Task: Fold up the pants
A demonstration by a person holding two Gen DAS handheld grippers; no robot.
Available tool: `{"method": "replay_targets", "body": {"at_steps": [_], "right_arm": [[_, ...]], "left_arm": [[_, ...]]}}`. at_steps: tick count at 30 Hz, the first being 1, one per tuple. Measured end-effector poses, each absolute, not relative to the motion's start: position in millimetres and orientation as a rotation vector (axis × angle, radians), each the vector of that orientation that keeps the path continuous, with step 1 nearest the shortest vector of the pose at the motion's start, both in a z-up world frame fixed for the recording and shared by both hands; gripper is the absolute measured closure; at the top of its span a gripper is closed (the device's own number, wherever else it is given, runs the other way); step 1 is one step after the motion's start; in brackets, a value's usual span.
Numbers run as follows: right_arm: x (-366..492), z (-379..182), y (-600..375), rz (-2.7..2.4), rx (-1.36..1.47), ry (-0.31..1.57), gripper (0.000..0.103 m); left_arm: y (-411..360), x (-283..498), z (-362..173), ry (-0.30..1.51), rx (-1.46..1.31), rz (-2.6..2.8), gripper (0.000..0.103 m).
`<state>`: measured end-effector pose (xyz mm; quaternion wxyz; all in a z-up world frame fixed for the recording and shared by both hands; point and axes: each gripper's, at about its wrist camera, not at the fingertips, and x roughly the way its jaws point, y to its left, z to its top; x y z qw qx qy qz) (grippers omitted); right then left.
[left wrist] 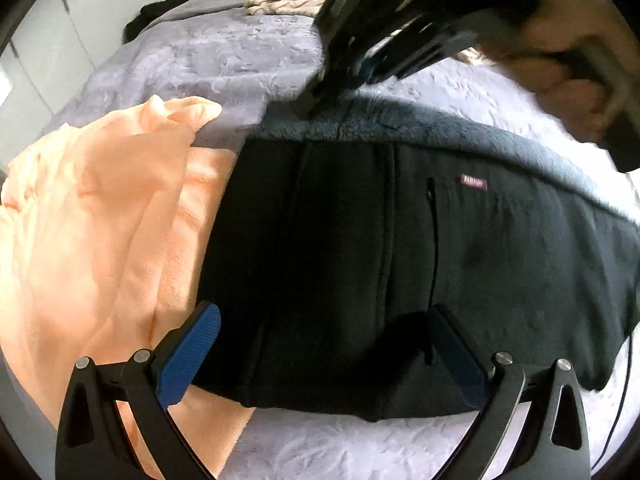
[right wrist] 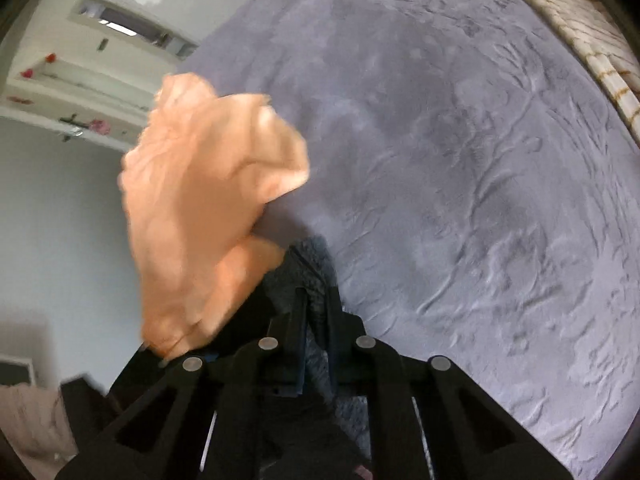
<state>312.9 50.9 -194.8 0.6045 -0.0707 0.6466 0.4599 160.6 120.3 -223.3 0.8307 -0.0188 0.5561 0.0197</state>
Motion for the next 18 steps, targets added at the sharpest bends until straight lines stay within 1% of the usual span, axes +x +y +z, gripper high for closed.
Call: {"method": "replay_targets", "body": {"at_steps": [2,3,4,5,6,8,10,12,15,17,18], "right_arm": [[316.7,-218.4,53.8,0.971,-0.159,1.529,0.094],[316.0,-220.7,54.1,0.954,-0.143,1.529,0.090],[314.5,-216.6,52.1,0.935,-0.111,1.512,0.089],[312.3,-206.4,47.0,0.925,-0.081,1.486,0.088],[310.5,-194.7,39.0,0.912,-0.067,1.459,0.084],[304.0,-170.5,11.3,0.838,-0.039,1.401,0.081],[293.8,-150.8,-27.3,0.755,0.020,1.372,0.081],[277.0,-144.0,-67.8,0.690,0.092,1.370,0.082],[259.1,-164.1,-107.2,0.615,0.094,1.427,0.082],[240.2,-190.7,-130.5,0.518,0.024,1.487,0.082],[235.1,-197.7,-145.2,0.492,0.051,1.493,0.082]], "left_arm": [[120.0,166.5,-215.3,1.193,-0.033,0.043,0.000],[121.4,168.5,-210.5,1.190,-0.044,0.042,0.000],[123.4,172.1,-201.8,1.171,-0.070,0.036,0.000],[123.9,175.3,-195.5,1.153,-0.091,0.032,0.000],[123.4,183.8,-188.7,1.135,-0.108,0.025,0.000],[115.8,203.8,-184.5,1.118,-0.104,0.018,0.000],[109.1,223.6,-189.1,1.117,-0.089,0.031,0.000],[103.4,246.3,-204.2,1.146,-0.093,0.033,0.000],[110.6,271.6,-232.9,1.193,-0.096,0.108,0.000],[117.7,275.2,-234.8,1.194,-0.089,0.144,0.000],[120.3,274.2,-231.9,1.206,-0.083,0.158,0.000]]}}
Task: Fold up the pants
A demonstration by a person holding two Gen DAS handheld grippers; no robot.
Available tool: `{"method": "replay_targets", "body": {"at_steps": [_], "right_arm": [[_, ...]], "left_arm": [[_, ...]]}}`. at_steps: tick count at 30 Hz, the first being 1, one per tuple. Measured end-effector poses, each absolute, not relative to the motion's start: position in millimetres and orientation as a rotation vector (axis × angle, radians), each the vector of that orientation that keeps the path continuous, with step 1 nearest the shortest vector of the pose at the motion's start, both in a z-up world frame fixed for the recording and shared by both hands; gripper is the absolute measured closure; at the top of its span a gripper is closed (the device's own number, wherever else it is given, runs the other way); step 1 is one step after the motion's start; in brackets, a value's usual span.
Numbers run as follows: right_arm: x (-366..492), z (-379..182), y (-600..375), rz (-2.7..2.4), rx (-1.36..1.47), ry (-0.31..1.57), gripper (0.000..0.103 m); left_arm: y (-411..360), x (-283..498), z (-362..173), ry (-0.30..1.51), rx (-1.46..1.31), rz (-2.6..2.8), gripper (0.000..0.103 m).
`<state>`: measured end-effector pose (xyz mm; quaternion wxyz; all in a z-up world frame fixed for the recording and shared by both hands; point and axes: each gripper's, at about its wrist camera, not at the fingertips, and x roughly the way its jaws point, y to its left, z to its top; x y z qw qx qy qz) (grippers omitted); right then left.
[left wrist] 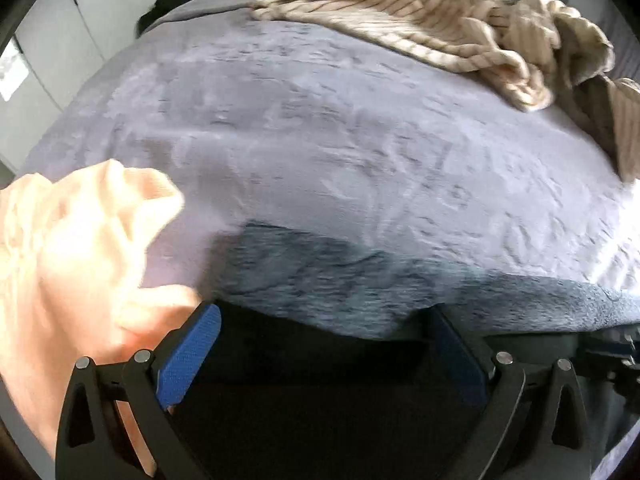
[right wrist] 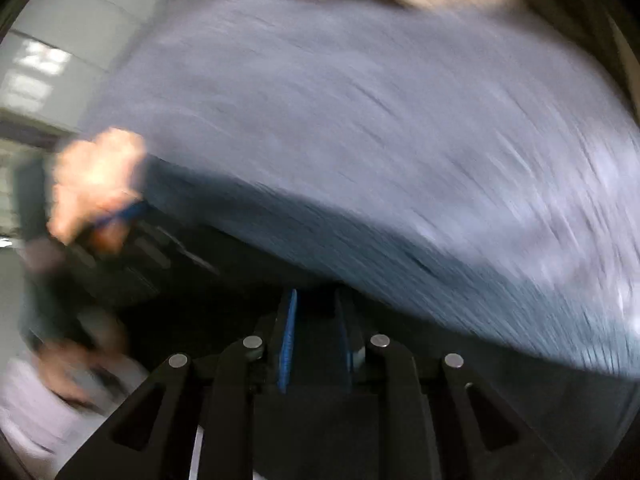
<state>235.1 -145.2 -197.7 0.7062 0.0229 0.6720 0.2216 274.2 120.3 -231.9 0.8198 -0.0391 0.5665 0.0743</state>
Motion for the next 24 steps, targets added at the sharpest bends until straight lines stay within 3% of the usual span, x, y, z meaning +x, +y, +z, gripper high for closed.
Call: {"method": "replay_targets", "body": {"at_steps": [2,4,6,13,24], "right_arm": [[226.7,-195.9,-177.7,0.429,0.163,1.478,0.082],[216.3,-186.2,-207.6,0.338,0.222,1.462,0.074],[199.5,-176.2,-235.8,0.261,0.271,1.455,0.048],[116.6,-144.1,-362.8,0.054,0.539,1.428,0.047],[49.0,-141.4,-570.8,-0.228,0.888,1.185,0.047]], "left_arm": [[127.8,266.0,-220.9,1.223,-0.087,0.166,0.000],[131.4,254.7,-211.9,1.231,-0.058,0.166,0.000],[125.6,235.0,-199.7,1.237,-0.016,0.147,0.000],[61.1,188.1,-168.2,1.270,0.056,-0.052,0.000],[-157.4,184.8,-148.5,1.276,0.182,-0.335,0.000]]}}
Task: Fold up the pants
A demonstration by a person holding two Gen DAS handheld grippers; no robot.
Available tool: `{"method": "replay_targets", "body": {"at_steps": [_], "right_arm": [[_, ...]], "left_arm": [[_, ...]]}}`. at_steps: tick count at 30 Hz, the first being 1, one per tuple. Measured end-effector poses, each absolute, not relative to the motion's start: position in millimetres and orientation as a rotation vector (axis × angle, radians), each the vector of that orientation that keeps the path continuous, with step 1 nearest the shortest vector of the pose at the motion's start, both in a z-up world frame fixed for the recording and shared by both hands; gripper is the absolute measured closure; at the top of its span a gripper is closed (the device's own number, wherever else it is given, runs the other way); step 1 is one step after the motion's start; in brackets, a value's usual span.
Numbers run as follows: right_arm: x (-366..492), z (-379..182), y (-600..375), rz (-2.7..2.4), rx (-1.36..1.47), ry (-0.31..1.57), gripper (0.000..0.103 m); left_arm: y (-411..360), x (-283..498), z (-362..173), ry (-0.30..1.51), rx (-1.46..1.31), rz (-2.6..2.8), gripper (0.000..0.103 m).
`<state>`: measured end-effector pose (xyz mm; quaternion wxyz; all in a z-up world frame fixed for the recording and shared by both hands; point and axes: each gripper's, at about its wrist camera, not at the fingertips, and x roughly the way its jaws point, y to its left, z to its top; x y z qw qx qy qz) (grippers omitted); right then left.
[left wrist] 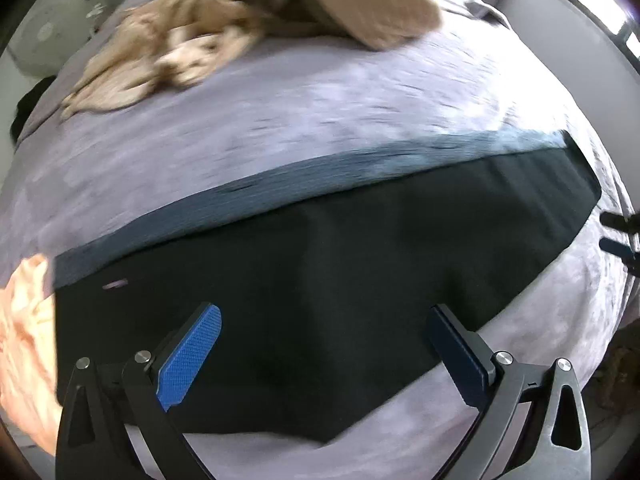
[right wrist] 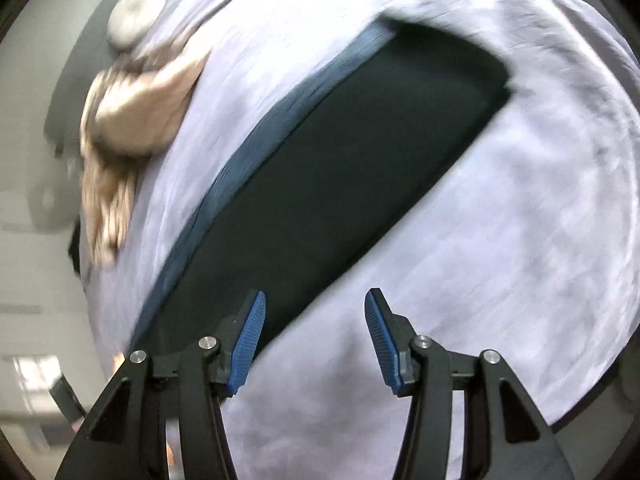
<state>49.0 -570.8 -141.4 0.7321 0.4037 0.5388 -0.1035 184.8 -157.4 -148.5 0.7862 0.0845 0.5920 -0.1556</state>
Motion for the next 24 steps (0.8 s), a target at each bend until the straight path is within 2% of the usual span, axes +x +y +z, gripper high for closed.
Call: {"method": "replay_targets", "body": {"at_steps": [8,10,11,12,15,17,19,22,24], "right_arm": [[63.5,-187.4,-712.4,-0.302,1.079,1.111,0.048],[71.0,-204.4,-734.2,-0.262,1.141,1.119,0.077],[73.2,-207.7,-739.4,-0.243,1.154,1.134,0.085],[74.3,-206.9,-743.3,-0.223,1.158,1.140,0.087],[73.8,-196.3,-745.9,-0.189,1.071,1.147,0.089],[70.7,-203.8,-746.5,-0.234,0.988,1.197,0.088],[64.7,-213.4,-753.7,-0.211,1.040,1.203,0.088],[63.1,-196.1,-758.3,-0.193,1.010,1.193,0.087],[63.1,-175.1,-753.6,-0.177,0.937,1.175,0.084]], "left_arm": [[-275.1,197.6,-169.8,1.321,0.134,-0.268,0.000],[-296.5,202.2,-173.8,1.352,0.107,-0.248,0.000],[-302.5,201.4,-172.1,1.348,0.104,-0.244,0.000],[-310.5,200.7,-168.3,1.334,0.108,-0.247,0.000],[-326.7,198.8,-172.7,1.318,0.161,-0.246,0.000],[-334.2,199.0,-193.5,1.366,0.207,-0.234,0.000],[-331.9,198.6,-208.0,1.423,0.178,-0.199,0.000],[-328.6,199.0,-191.3,1.393,0.149,-0.184,0.000],[-329.6,202.8,-171.8,1.300,0.175,-0.183,0.000]]}}
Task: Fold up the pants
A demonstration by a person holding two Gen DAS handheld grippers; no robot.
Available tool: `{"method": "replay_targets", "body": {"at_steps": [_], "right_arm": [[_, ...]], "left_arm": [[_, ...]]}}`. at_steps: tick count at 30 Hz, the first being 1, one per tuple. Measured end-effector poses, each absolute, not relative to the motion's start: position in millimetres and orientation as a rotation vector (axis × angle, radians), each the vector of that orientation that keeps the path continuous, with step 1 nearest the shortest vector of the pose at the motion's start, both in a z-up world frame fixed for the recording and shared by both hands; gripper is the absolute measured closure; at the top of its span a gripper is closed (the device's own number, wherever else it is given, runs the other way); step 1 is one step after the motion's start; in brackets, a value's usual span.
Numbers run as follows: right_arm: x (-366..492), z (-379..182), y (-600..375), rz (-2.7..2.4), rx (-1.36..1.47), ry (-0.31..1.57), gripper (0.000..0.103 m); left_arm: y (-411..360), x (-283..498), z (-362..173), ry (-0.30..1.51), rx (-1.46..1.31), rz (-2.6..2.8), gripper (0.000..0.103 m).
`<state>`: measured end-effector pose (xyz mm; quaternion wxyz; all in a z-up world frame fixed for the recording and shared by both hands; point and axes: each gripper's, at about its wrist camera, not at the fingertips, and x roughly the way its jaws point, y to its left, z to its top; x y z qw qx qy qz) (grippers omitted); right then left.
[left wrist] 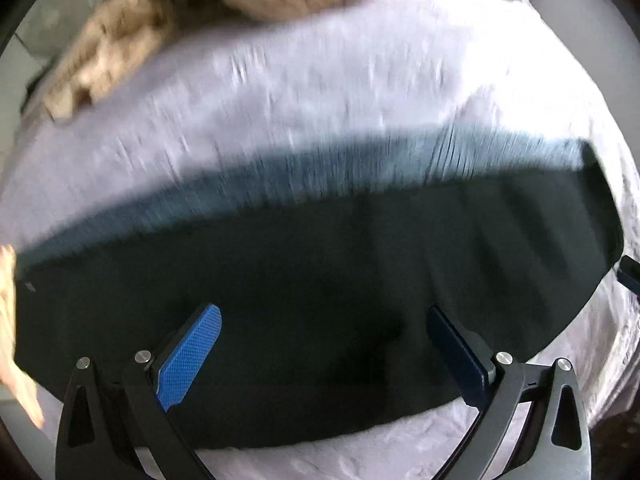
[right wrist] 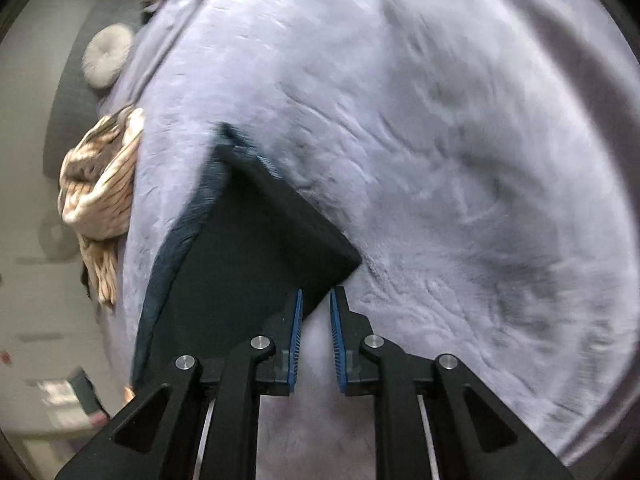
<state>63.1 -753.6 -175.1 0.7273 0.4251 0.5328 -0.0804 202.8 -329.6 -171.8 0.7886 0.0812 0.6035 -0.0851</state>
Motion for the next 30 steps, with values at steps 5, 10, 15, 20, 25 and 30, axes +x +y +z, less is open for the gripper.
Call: {"method": "replay_targets", "body": {"at_steps": [5,10,15,20,25,30], "right_arm": [[102.3,-148.9,-705.2,-0.002,0.751,1.149,0.062],[157.0,-180.1,-670.8,0.050,0.598,1.208,0.062],[169.3,-180.6,-698.2,-0.045,0.624,1.182,0.062],[147.4,-161.4,-710.9,-0.012,0.717,1.168,0.056],[119.4,-159.5,-687.7,0.027,0.783,1.204,0.052],[91.2,-169.2,-670.2,0.026,0.830,1.245,0.052]], "left_arm": [[-328.2,243.0,-169.7,1.241,0.158,-0.111,0.000],[-312.4,276.8,-215.8,1.293,0.103,-0.012,0.000],[-304.7,279.5,-200.8,1.284,0.132,-0.005,0.000],[-308.9,247.5,-174.6,1.302,0.159,-0.103,0.000],[-329.3,207.2,-174.2,1.370,0.149,-0.167,0.000],[-341.1,184.7,-178.8,1.430,0.137,-0.191,0.000]]}}
